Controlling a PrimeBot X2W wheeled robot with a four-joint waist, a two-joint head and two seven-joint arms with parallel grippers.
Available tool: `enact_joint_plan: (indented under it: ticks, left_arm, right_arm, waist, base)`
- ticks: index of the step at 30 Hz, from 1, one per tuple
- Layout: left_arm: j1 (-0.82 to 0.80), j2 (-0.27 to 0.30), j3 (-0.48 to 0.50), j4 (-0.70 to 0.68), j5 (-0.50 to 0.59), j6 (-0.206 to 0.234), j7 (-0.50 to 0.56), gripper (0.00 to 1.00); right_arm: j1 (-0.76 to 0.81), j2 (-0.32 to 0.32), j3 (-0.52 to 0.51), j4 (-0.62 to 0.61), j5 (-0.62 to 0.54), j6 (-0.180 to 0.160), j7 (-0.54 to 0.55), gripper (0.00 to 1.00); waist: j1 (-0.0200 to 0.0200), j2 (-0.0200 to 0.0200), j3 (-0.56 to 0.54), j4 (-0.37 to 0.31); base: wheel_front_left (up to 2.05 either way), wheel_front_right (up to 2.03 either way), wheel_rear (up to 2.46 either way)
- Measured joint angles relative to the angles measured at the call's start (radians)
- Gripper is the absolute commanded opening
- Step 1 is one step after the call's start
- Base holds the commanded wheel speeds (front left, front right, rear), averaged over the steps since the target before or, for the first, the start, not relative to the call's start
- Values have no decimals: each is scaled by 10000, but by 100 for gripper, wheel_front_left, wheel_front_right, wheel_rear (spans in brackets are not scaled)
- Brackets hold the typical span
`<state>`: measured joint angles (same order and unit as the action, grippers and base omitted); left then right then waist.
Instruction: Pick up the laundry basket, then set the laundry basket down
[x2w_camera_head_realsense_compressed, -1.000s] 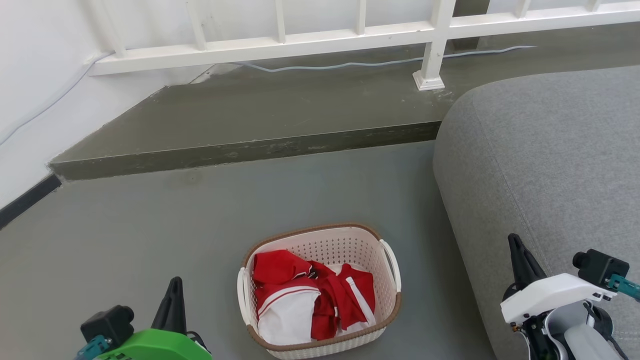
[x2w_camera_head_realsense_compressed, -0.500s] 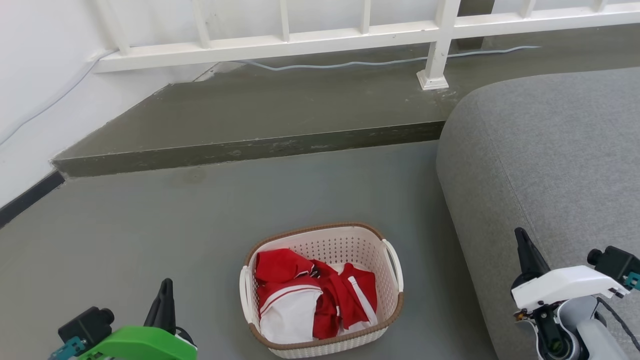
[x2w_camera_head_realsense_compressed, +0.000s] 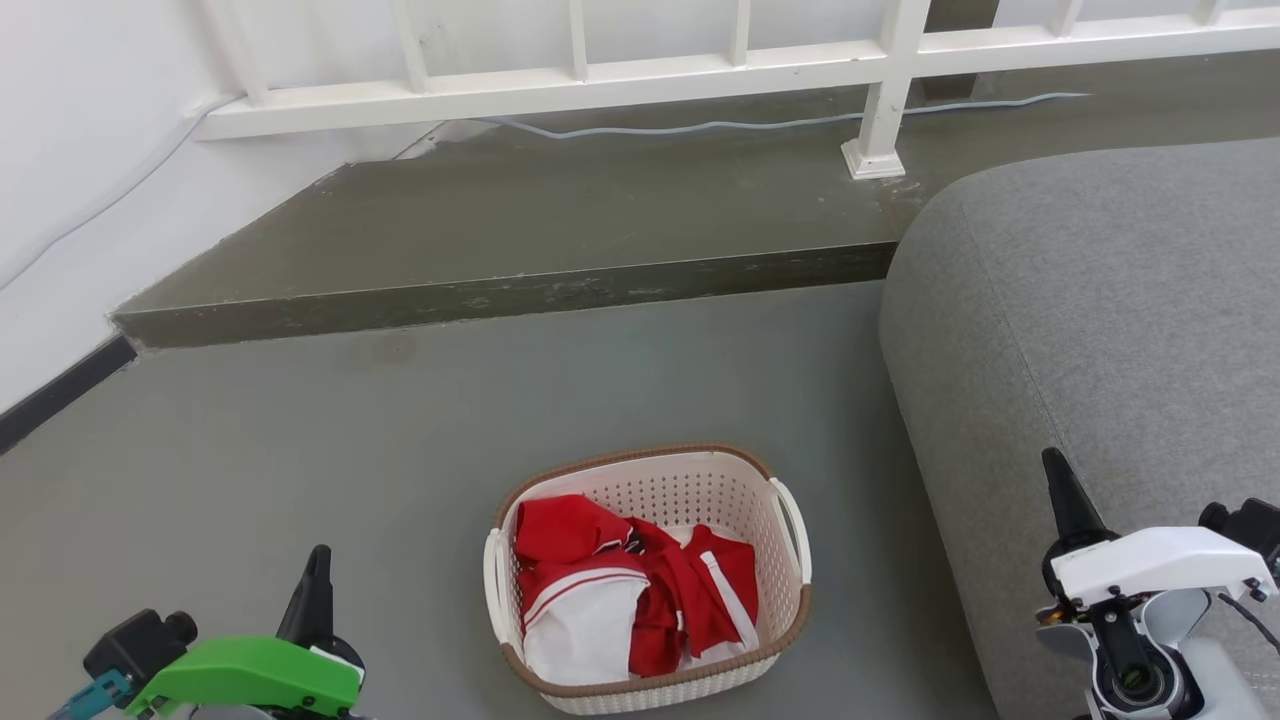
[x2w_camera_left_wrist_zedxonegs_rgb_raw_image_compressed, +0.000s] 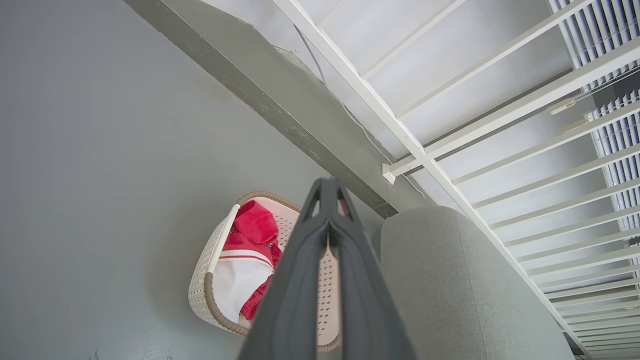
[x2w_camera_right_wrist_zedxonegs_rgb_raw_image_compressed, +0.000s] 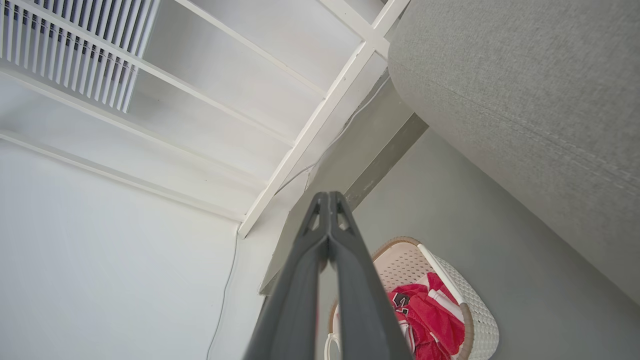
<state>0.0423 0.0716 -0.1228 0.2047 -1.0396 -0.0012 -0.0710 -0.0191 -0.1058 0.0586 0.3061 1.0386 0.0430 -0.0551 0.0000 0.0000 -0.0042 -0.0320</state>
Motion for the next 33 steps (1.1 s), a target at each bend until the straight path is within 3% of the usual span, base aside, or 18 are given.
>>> enact_joint_plan:
  ticks: [33]
  left_arm:
    - [-606,4,989,435,-4276,-811,941,0]
  right_arm:
    - [-337,454,-1358,-130,3933,537,1164,0]
  waist:
    - [0,0,51,227]
  base:
    - [0,0,0]
